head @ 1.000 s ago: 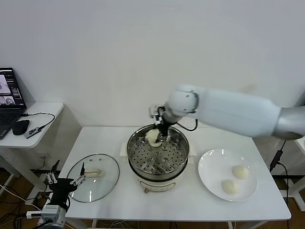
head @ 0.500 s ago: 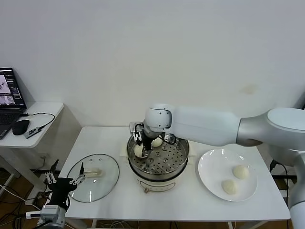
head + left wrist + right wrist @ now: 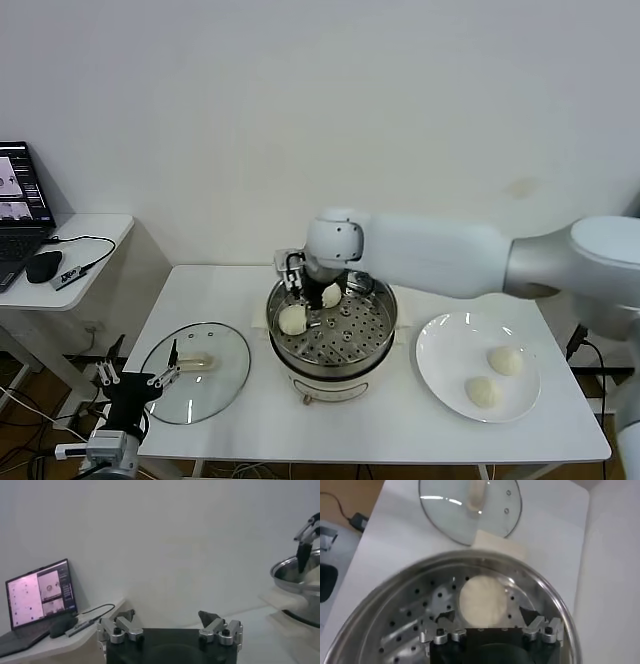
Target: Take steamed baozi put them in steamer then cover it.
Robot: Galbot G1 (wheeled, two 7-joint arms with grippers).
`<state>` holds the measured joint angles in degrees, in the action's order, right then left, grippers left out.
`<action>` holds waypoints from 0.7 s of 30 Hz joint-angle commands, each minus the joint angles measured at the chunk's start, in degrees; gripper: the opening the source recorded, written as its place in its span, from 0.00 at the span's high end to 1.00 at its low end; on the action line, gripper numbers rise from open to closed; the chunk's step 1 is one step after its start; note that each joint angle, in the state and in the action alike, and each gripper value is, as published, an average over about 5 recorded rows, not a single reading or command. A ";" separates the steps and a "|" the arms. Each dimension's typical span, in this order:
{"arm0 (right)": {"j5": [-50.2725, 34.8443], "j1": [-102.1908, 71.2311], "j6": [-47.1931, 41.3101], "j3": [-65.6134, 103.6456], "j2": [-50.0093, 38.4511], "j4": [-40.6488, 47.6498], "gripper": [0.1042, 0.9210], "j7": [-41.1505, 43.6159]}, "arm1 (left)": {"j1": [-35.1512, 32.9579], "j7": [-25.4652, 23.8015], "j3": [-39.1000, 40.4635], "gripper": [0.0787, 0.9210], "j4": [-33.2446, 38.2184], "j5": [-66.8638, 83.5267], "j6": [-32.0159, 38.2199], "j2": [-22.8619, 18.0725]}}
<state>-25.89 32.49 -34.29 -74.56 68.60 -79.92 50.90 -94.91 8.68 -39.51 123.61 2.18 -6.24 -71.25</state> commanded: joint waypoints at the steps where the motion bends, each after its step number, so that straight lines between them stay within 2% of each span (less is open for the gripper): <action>1: 4.32 11.00 7.03 -2.20 -15.86 -8.78 0.12 9.83 | 0.08 -0.05 0.33 0.12 0.64 0.09 -0.11 -0.02; 5: 7.06 12.18 9.83 -2.70 -25.90 -13.55 0.12 11.94 | 0.06 -0.04 1.18 0.12 0.85 -0.19 -0.15 -0.05; 12: 17.59 4.49 15.14 -1.14 -43.48 -19.07 0.12 14.40 | -0.27 0.01 2.82 0.12 0.88 -1.30 -0.15 -0.14; 21: 27.59 -16.97 17.67 12.45 -52.88 -20.38 0.12 12.84 | -0.61 0.07 3.74 0.12 0.18 -2.90 -0.18 -0.51</action>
<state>-8.65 29.78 -20.54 -70.60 30.46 -96.23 62.52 -95.32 8.74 -36.48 124.08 0.13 -6.41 -71.63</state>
